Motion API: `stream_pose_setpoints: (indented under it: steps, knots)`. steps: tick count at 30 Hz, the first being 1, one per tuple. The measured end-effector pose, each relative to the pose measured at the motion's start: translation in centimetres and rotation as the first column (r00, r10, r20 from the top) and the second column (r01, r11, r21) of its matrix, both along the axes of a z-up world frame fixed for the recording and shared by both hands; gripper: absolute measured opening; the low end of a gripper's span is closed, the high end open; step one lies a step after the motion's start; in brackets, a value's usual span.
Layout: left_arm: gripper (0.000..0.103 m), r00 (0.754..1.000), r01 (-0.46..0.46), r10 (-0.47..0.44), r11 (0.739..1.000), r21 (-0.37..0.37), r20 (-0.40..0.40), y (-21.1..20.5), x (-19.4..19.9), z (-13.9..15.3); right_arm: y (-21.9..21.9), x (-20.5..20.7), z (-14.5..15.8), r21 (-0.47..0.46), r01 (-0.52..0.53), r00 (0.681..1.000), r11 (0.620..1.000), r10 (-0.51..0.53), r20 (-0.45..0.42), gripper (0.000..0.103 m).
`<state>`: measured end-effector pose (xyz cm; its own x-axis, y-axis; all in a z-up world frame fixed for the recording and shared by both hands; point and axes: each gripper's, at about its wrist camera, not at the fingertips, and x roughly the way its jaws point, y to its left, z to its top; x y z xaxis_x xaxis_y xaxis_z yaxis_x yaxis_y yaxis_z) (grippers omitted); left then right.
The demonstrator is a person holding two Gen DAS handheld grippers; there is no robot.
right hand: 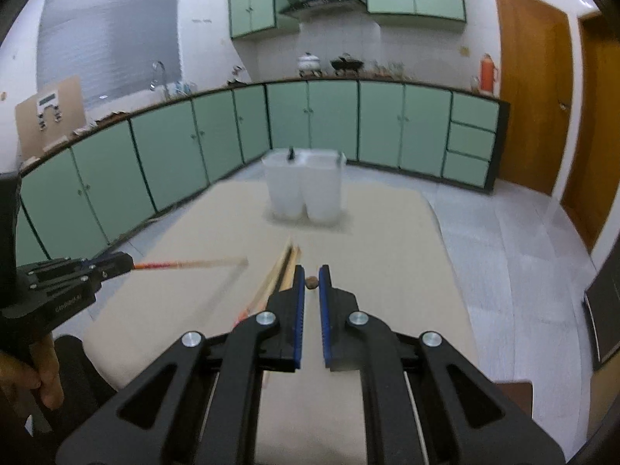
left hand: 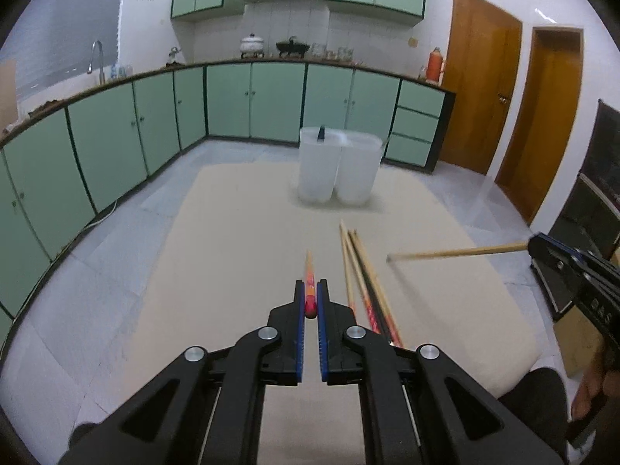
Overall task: Organize utensils
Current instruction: 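Carry both chopsticks upright to the holder and lower them in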
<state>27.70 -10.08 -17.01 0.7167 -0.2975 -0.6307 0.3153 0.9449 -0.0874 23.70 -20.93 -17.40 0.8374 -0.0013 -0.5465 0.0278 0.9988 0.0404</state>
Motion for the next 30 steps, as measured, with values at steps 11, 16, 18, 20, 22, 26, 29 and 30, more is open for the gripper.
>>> stream_pose_setpoints:
  steps: [11,16,18,20,22,26,29,30]
  knots:
    - [0.006,0.999,0.038,-0.038,0.999,-0.026,-0.018,0.3,4.7,4.3,-0.1,7.1,3.8,-0.070,-0.106,0.993,0.992,0.103,-0.050,0.006]
    - [0.006,0.996,0.077,-0.078,0.997,-0.027,-0.032,-0.1,7.9,6.4,-0.8,10.4,5.5,-0.047,-0.148,0.983,0.988,0.142,-0.118,0.006]
    - [0.006,0.995,0.095,-0.095,0.995,-0.019,-0.033,-0.2,8.7,7.2,-1.1,11.4,6.2,-0.039,-0.154,0.980,0.987,0.148,-0.136,0.006]
    - [0.006,0.994,0.108,-0.108,0.994,-0.016,-0.035,-0.5,9.5,7.9,-1.4,12.4,7.1,-0.034,-0.160,0.976,0.987,0.153,-0.152,0.006]
    - [0.006,0.991,0.125,-0.126,0.992,-0.011,-0.036,-0.8,10.4,8.7,-1.5,13.1,7.9,-0.025,-0.166,0.973,0.986,0.160,-0.166,0.006]
    - [0.006,0.988,0.153,-0.152,0.988,0.009,-0.036,-1.9,11.7,10.2,-1.5,14.4,9.5,-0.024,-0.180,0.967,0.983,0.172,-0.186,0.006]
    - [0.006,0.986,0.164,-0.164,0.986,0.013,-0.036,-2.5,12.7,11.0,-1.6,15.4,10.7,-0.020,-0.185,0.965,0.983,0.178,-0.192,0.006]
    - [0.006,0.985,0.171,-0.171,0.985,0.015,-0.030,-2.8,13.0,11.3,-1.6,15.8,11.1,-0.019,-0.186,0.965,0.982,0.179,-0.192,0.006]
